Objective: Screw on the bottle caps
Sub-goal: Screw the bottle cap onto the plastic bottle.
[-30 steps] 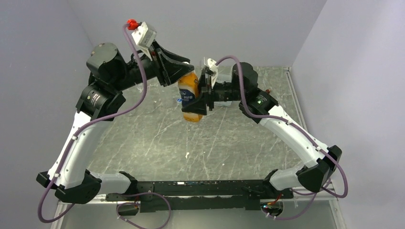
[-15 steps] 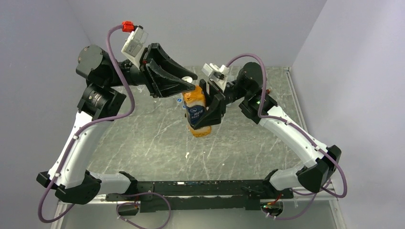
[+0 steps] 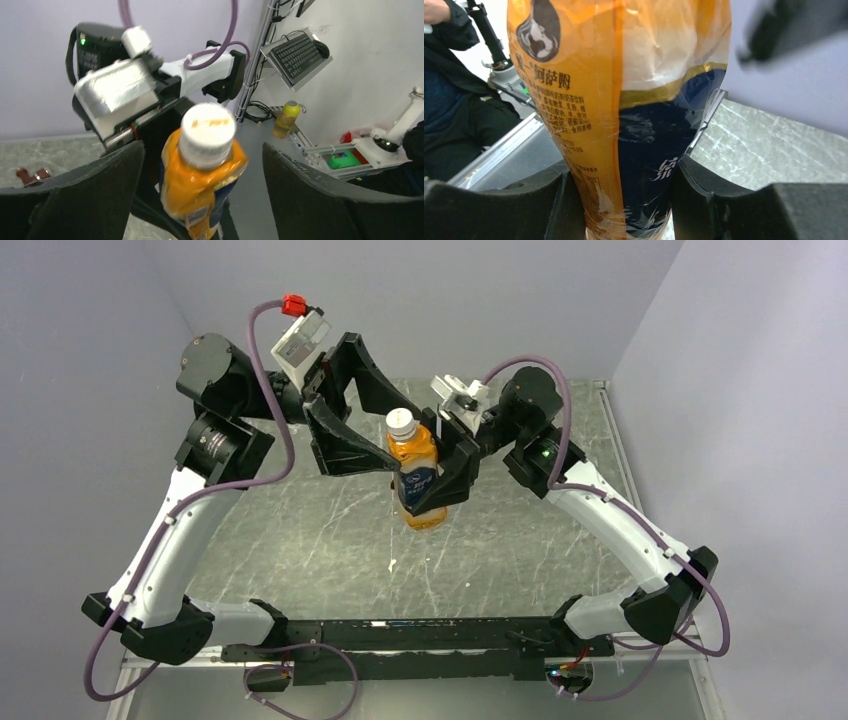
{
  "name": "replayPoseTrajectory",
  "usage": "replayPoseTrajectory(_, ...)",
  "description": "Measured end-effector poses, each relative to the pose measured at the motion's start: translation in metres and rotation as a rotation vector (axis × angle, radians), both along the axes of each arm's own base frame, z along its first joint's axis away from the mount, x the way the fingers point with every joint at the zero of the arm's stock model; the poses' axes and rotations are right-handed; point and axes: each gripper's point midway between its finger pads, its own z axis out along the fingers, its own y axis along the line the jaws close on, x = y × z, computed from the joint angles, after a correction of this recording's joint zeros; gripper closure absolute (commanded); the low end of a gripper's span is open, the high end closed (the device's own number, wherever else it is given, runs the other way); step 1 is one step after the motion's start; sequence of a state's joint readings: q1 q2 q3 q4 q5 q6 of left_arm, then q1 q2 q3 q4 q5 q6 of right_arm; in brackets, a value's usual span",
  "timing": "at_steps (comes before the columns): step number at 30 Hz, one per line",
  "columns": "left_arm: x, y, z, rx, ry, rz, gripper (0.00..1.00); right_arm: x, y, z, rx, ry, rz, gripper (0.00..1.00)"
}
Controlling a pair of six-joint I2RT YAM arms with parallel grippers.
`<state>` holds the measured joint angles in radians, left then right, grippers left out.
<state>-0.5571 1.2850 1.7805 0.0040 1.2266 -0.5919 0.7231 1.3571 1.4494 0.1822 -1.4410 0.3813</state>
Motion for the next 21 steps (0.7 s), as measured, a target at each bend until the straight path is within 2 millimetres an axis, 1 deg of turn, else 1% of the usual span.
replayPoseTrajectory(1, 0.001, 0.0, -0.003, 0.012, 0.012, 0.004, 0.01, 0.0, 0.0, 0.002, 0.01, -0.013, -0.004, 1.0)
replayPoseTrajectory(5, 0.011, 0.001, -0.011, 0.037, 0.041, 0.062, 0.0, 0.002, 0.0, 0.011, 0.041, -0.058, -0.042, 1.0)
replayPoseTrajectory(9, 0.019, 0.008, -0.007, 0.032, 0.041, 0.158, 0.01, 0.012, 0.004, 0.014, 0.045, -0.074, -0.135, 1.0)
replayPoseTrajectory(11, 0.023, 0.012, -0.003, 0.019, 0.027, 0.221, 0.01, 0.025, 0.008, 0.013, 0.039, -0.077, -0.234, 1.0)
replayPoseTrajectory(15, 0.03, 0.02, 0.003, 0.003, 0.008, 0.338, 0.01, 0.064, 0.016, 0.008, 0.013, -0.075, -0.485, 1.0)
replayPoseTrajectory(18, 0.048, 0.025, 0.005, -0.002, 0.014, 0.458, 0.01, 0.086, 0.022, 0.005, 0.002, -0.083, -0.636, 1.0)
replayPoseTrajectory(21, 0.072, 0.029, 0.002, 0.008, 0.042, 0.585, 0.0, 0.107, 0.023, -0.001, -0.027, -0.08, -0.779, 1.0)
